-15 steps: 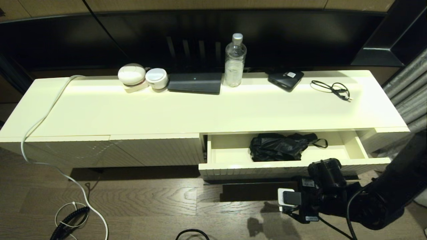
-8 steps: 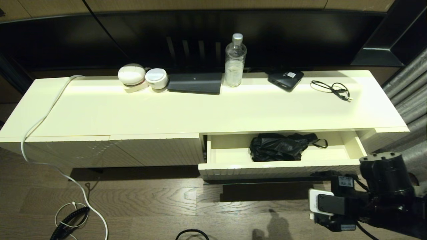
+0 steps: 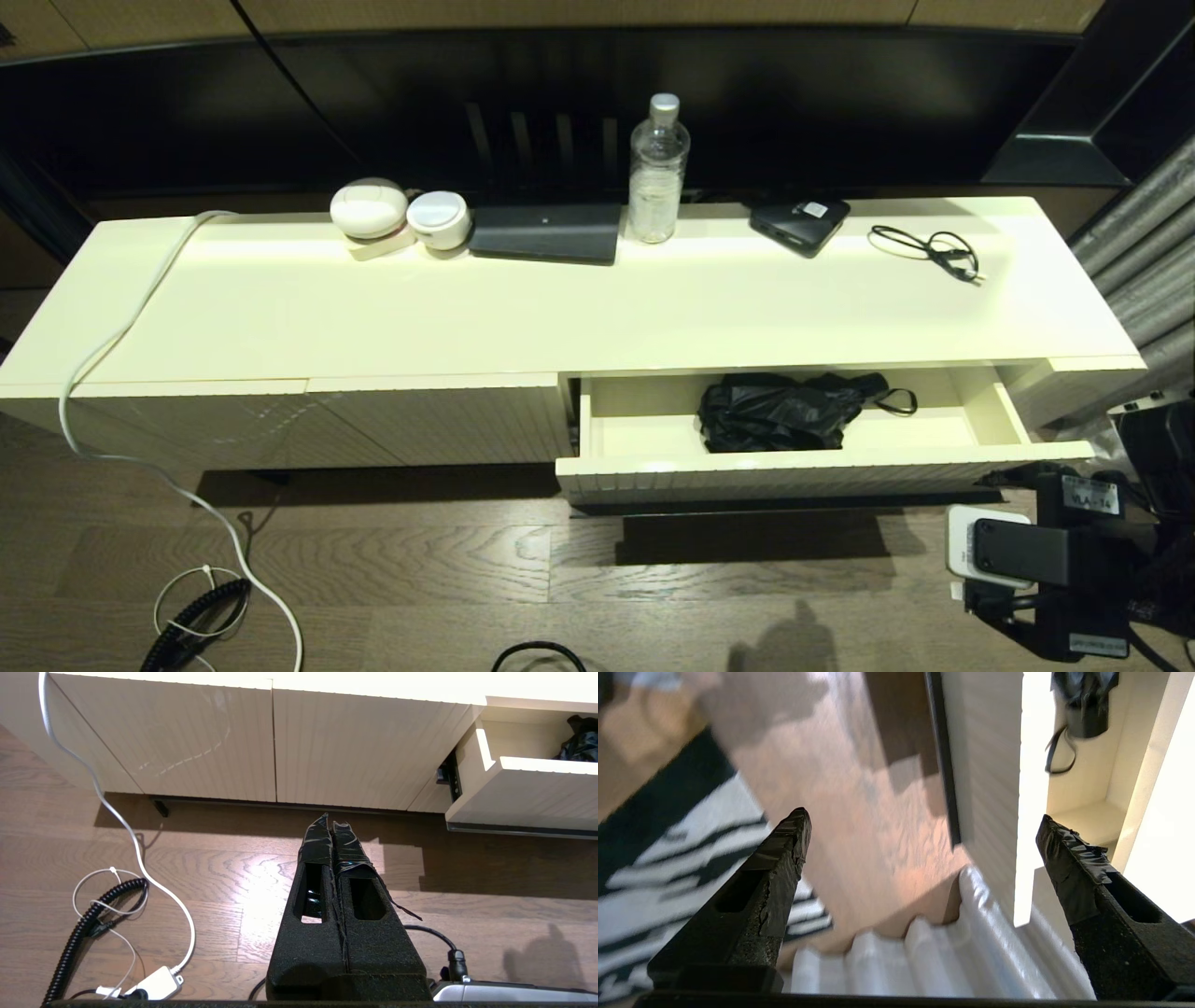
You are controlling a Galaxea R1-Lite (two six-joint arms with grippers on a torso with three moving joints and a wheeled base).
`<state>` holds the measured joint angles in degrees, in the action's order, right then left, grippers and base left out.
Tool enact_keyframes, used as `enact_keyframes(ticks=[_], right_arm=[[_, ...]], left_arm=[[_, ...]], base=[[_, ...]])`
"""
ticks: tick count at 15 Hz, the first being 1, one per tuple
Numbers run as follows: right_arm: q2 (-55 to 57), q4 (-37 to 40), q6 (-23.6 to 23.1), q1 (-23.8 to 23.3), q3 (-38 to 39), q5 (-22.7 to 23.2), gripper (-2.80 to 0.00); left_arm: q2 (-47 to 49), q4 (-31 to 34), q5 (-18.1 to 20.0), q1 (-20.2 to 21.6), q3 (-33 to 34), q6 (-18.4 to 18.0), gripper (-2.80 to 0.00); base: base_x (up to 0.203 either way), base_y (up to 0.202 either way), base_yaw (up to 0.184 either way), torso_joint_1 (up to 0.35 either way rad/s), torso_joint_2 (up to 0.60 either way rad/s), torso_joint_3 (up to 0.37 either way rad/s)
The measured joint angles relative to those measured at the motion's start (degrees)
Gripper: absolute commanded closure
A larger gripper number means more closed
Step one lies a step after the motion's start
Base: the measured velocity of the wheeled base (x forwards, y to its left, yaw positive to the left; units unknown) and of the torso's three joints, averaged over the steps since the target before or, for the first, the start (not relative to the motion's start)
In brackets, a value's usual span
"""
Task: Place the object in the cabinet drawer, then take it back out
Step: Open the drawer
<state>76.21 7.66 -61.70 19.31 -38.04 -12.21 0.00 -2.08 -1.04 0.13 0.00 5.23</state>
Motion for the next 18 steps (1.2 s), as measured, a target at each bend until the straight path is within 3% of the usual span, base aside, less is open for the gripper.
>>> enact_keyframes(ticks=[2,8,18], right_arm=[[-0.1,5.7,0.6,0.0,-3.5,-0.5,-2.80],[-0.2,7.2,3.4,0.2,-6.1,0.4,-2.80],[2.6,16.4,11.7,0.5,-16.8,9.0,-2.80]], left_arm=[[0.0,0.0,0.0,0.0,0.0,0.0,0.00],[0.0,0.0,0.0,0.0,0.0,0.0,0.00],[0.0,0.0,0.0,0.0,0.0,0.0,0.00]], base=[[0.000,0.000,0.000,0.000,0.00,0.000],[0.000,0.000,0.000,0.000,0.00,0.000],[0.000,0.000,0.000,0.000,0.00,0.000]])
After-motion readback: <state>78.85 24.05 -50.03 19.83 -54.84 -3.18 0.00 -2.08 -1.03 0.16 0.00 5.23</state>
